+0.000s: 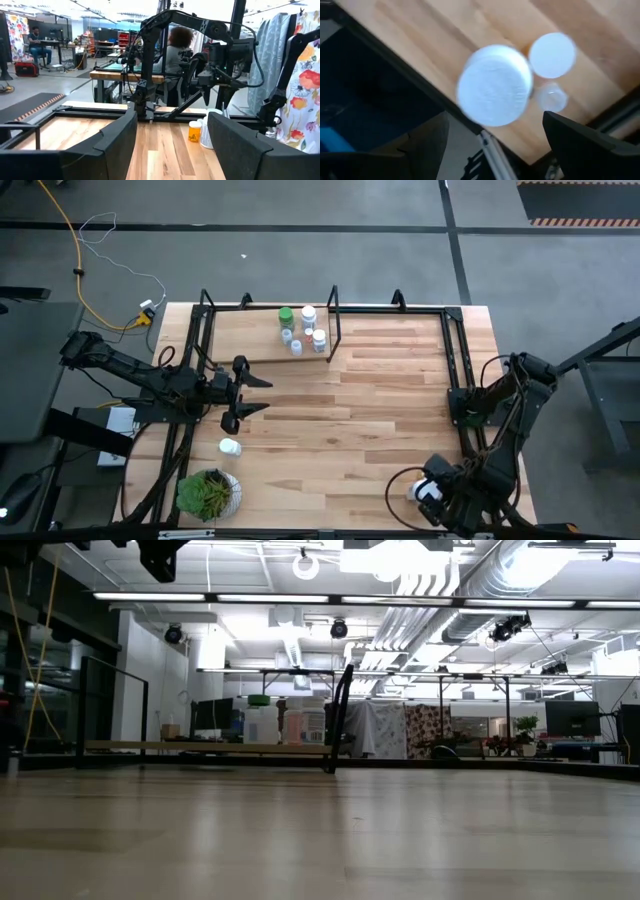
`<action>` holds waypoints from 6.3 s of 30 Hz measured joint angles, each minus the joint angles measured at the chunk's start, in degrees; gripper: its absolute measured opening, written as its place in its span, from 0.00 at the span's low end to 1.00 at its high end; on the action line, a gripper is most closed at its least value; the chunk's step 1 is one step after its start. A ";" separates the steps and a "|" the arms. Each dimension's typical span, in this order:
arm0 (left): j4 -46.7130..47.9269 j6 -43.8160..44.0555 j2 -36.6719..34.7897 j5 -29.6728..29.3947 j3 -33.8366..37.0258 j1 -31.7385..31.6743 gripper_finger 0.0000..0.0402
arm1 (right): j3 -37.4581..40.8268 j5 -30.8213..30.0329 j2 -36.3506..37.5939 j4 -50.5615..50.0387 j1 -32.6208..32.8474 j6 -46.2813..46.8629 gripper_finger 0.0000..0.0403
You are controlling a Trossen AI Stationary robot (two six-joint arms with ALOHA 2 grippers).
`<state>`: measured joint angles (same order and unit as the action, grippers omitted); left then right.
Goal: Pick and place medicine bottles onto shelf by color
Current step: Put the big red and white pill bottle on the shelf
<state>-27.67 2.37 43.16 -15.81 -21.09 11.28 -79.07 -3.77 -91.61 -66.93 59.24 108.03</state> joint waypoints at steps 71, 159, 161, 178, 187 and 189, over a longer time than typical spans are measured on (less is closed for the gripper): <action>0.84 1.99 0.02 0.22 -0.01 -1.91 0.58 | 2.27 -1.88 -1.51 0.95 -3.39 -4.07 0.77; 7.56 0.90 -1.35 -6.36 -0.01 5.56 0.58 | -5.62 -9.64 -6.72 42.15 -53.66 -104.00 0.55; 6.94 -0.14 0.27 -6.33 -0.01 5.56 0.59 | -5.62 -9.74 -7.05 42.19 -52.80 -104.31 0.56; 6.95 -1.46 9.99 -11.95 -1.49 4.89 0.83 | -5.62 -7.91 -7.13 43.07 -49.64 -104.02 0.56; 13.56 4.96 17.73 -11.40 -6.77 1.53 0.86 | -5.62 -4.80 -7.13 45.03 -49.64 -104.06 0.56; 13.71 6.00 19.62 -10.59 -7.82 0.55 0.86 | -5.62 -4.77 -7.39 44.97 -49.57 -104.30 0.56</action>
<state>-13.96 8.37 62.78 -26.40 -28.92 11.83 -84.68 -8.55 -99.01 -21.96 9.68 3.72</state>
